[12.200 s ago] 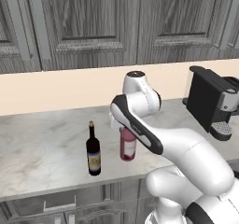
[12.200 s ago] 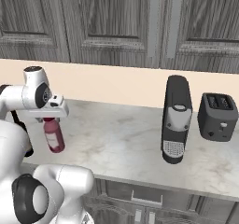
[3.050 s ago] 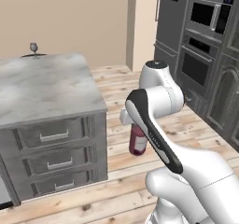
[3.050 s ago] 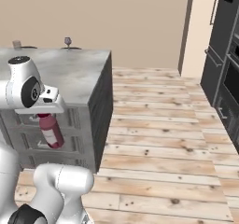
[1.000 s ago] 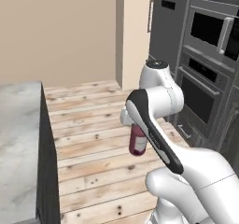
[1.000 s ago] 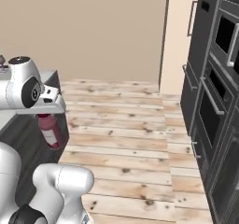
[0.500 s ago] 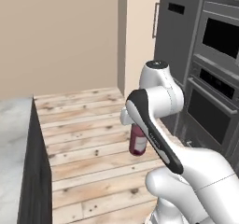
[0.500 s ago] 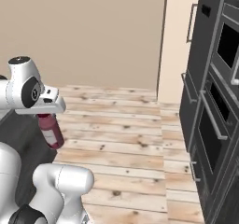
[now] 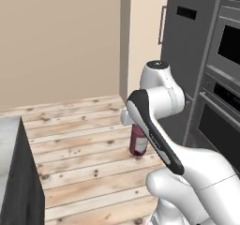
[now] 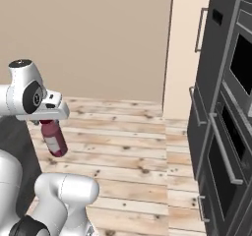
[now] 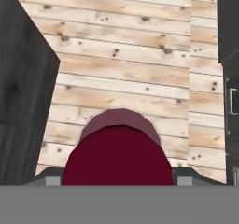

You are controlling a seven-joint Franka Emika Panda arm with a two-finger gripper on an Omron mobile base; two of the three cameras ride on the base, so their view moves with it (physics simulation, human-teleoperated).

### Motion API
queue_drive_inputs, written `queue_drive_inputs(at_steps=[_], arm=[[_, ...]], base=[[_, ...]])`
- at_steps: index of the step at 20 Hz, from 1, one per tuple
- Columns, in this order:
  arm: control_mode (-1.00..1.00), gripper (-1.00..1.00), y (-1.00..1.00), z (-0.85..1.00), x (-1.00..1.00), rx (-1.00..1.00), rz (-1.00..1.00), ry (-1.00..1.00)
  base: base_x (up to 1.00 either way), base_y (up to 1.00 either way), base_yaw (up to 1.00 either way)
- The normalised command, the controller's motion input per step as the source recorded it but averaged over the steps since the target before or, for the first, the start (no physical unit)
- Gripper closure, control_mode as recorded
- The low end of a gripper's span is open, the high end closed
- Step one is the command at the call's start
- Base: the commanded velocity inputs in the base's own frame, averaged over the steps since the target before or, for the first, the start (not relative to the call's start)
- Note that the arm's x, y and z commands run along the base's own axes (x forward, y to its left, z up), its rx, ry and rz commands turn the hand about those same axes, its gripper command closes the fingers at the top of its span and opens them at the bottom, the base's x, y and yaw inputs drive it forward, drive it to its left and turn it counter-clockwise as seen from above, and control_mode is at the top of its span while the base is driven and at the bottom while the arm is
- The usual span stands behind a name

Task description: There is a wine glass and glass cup on the dining counter. Place the wine bottle next to the wine glass and the juice bottle next to the glass cup.

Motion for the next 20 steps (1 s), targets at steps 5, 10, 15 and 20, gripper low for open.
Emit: queue_drive_inputs(at_steps=[5,10,15,20], arm=[[1.0,1.0,0.0,0.0,0.0,0.0,0.0,0.0],[1.0,1.0,0.0,0.0,0.0,0.0,0.0,0.0],[1.0,1.0,0.0,0.0,0.0,0.0,0.0,0.0],[1.0,1.0,0.0,0.0,0.0,0.0,0.0,0.0]], base=[[0.82,-0.33,0.03],[0.82,-0.33,0.04],[0.85,-0.31,0.06],[0.86,-0.26,0.12]])
